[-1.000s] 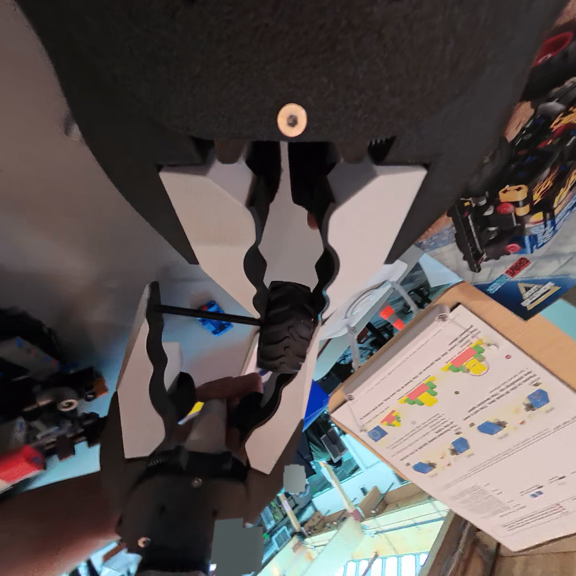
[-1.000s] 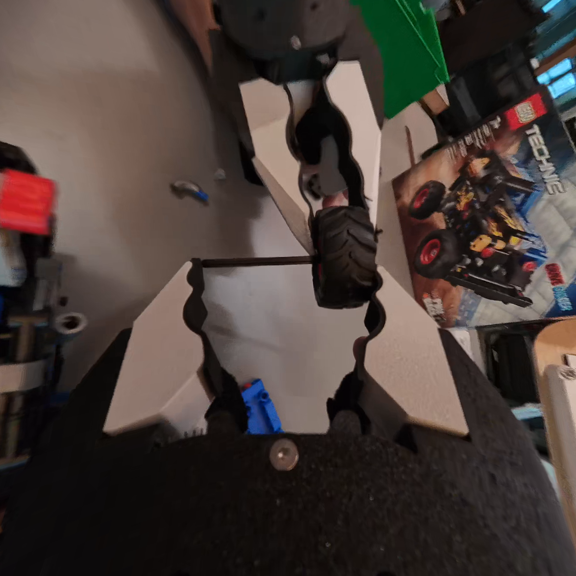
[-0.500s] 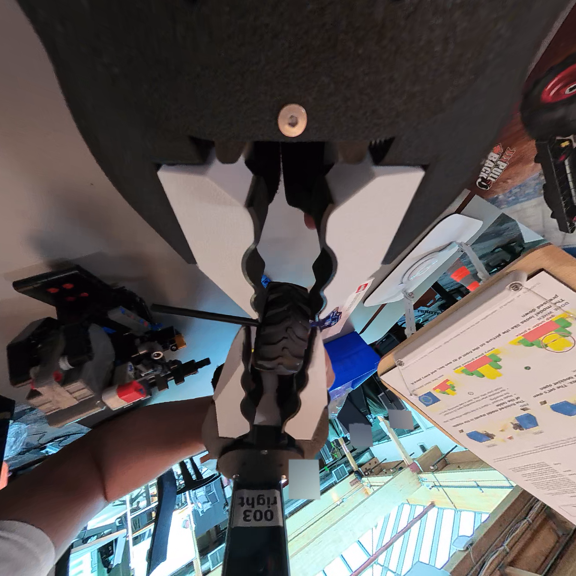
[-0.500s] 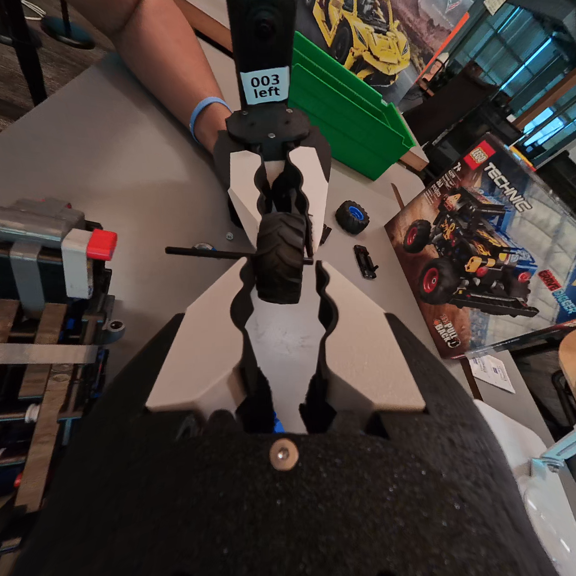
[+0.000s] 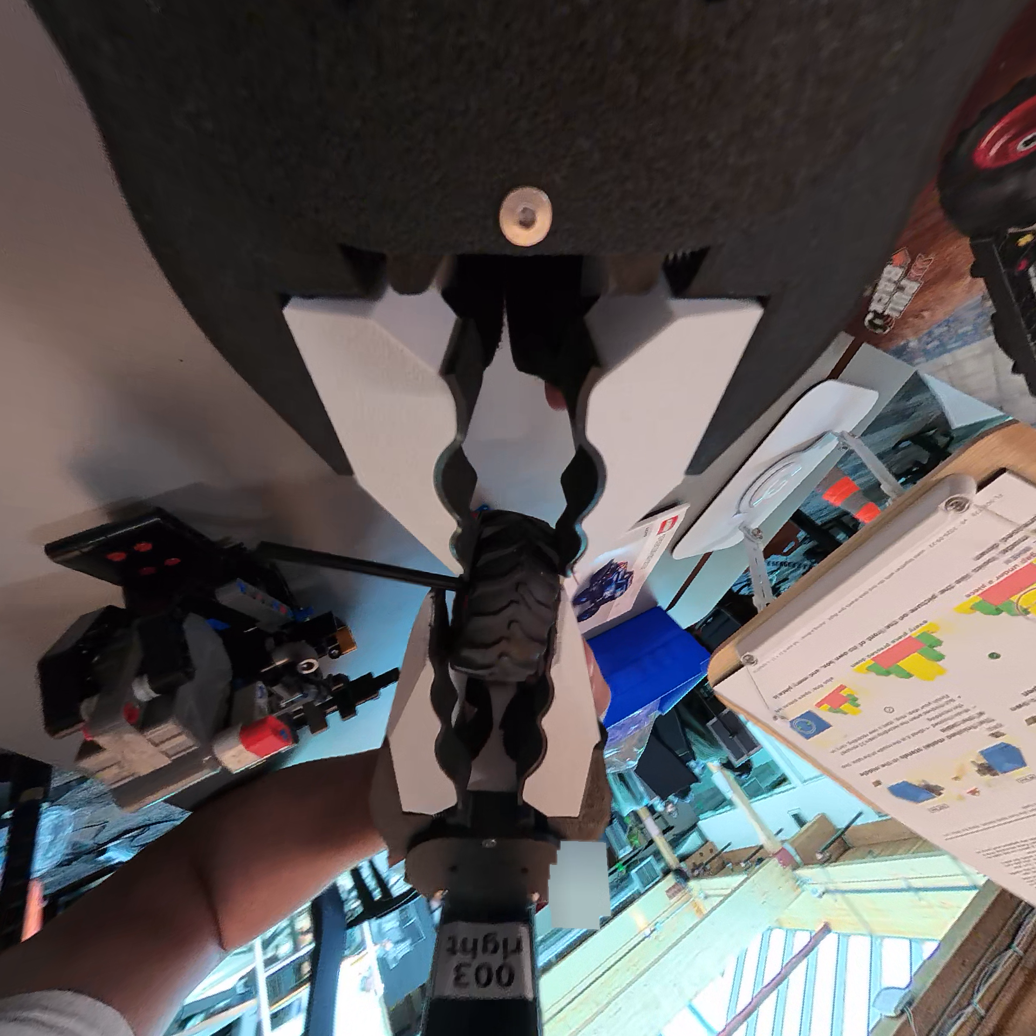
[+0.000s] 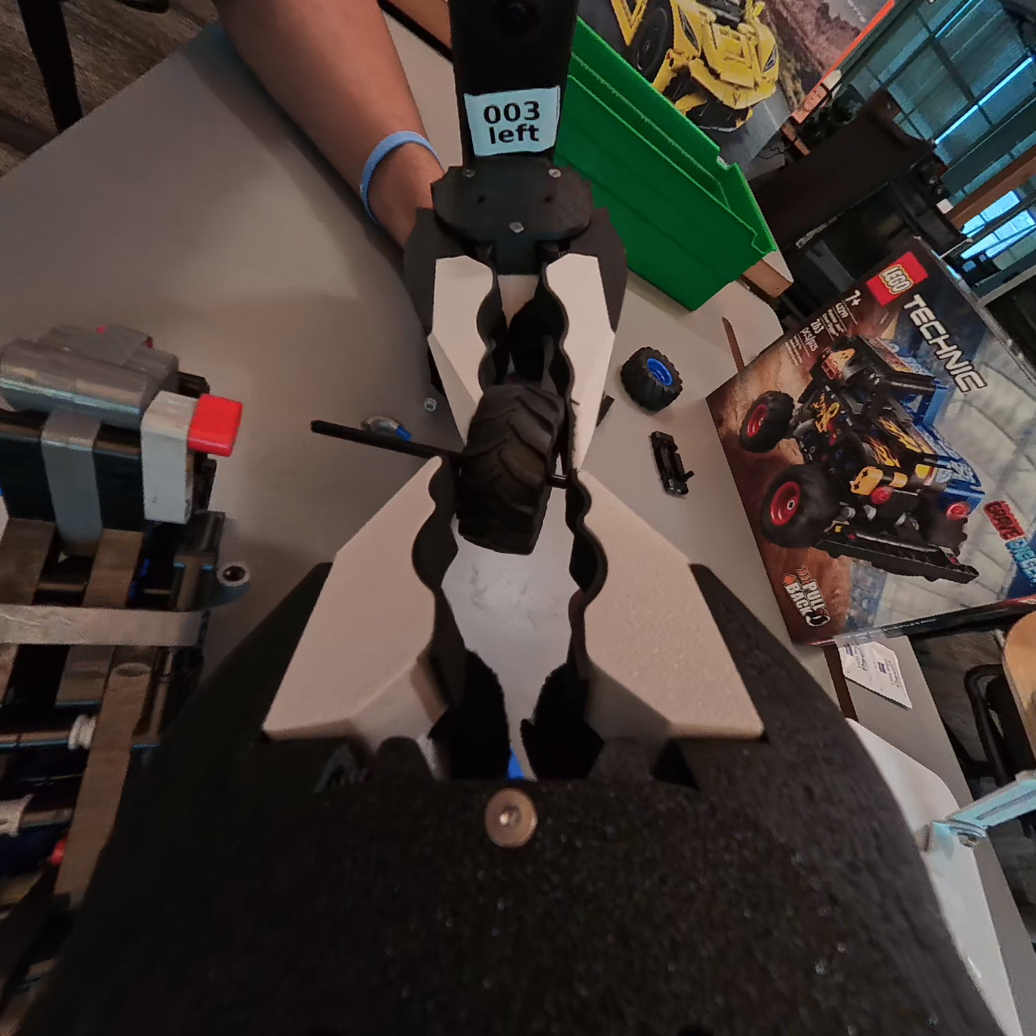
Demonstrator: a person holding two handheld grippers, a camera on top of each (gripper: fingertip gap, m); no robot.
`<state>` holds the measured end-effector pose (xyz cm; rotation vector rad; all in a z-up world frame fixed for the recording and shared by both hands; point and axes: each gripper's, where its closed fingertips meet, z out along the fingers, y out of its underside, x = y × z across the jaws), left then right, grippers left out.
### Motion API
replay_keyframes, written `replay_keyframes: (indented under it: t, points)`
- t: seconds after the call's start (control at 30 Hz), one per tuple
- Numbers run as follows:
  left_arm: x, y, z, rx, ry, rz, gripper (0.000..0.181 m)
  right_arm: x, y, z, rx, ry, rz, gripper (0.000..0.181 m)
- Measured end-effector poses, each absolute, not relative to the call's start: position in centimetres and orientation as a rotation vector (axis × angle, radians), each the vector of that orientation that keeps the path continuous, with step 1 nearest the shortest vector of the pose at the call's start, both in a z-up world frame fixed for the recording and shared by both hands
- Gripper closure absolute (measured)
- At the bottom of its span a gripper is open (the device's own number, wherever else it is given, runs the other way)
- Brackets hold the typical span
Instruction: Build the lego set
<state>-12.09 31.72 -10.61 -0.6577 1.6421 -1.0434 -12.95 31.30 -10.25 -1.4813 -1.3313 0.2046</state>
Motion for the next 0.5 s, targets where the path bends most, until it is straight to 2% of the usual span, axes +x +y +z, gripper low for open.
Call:
replay_keyframes:
  t: [0.1,0.17,0.4,0.5]
  points:
    - [-12.1,31.5,-11.0,-0.649,1.671,-1.029,0.154,-13.1,31.0,-10.6,-1.491,-1.336,0.235,0.144]
    - [-12.0,31.5,-11.3,-0.645,1.684,-0.995,0.154,-13.9,30.4,-11.1,-1.516,-1.331,0.340,0.154]
    - [-11.7,32.5,-11.1,-0.709,1.649,-0.993,0.154,-13.8,31.5,-10.7,-1.556,-1.230,0.405,0.153]
    - [-11.7,33.0,-10.4,-0.705,1.592,-0.988,0.154,-13.4,32.1,-9.9,-1.548,-1.229,0.275,0.151]
